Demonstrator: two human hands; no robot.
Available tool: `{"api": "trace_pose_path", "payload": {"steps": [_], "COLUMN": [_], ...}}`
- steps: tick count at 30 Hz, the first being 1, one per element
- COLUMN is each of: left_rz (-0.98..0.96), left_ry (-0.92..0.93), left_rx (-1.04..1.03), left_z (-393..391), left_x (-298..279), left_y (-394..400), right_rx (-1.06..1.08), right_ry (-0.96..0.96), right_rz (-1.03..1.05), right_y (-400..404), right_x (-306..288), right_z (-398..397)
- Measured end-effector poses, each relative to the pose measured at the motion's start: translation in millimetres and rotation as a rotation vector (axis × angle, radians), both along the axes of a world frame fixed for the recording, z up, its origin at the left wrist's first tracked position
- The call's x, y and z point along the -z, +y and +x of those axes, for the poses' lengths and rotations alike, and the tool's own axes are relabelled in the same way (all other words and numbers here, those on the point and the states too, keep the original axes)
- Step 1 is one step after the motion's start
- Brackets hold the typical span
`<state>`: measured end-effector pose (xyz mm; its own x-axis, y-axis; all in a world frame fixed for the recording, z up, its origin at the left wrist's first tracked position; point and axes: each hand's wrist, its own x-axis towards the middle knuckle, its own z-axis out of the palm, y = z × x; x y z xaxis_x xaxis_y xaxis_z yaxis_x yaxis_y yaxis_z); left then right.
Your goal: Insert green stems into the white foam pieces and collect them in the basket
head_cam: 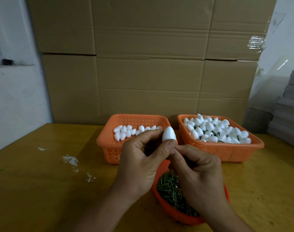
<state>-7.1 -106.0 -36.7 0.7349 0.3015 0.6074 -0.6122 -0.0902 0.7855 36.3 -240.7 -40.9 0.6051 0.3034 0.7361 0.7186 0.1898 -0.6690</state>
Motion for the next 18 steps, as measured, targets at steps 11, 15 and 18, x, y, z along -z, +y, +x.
{"api": "trace_pose_path", "payload": {"steps": [11,15,18], "left_rz": [0.083,0.085,0.081], "left_ry": [0.032,0.049,0.038], "left_rx": [-0.021,-0.032,-0.029], "left_z": [-2.1,0.7,1.5], "left_x": [-0.9,2.9,4.9], "left_y": [-3.2,-2.4,-2.5], "right_rx": [0.007,0.014,0.013], "right_ry": [0.020,0.045,0.046], "right_rz": [0.025,0.024,0.030], "right_y": [1.0,1.8,2.0], "right_x": [0.5,2.2,2.5], "right_z": [-3.3,-2.7,-2.5]}}
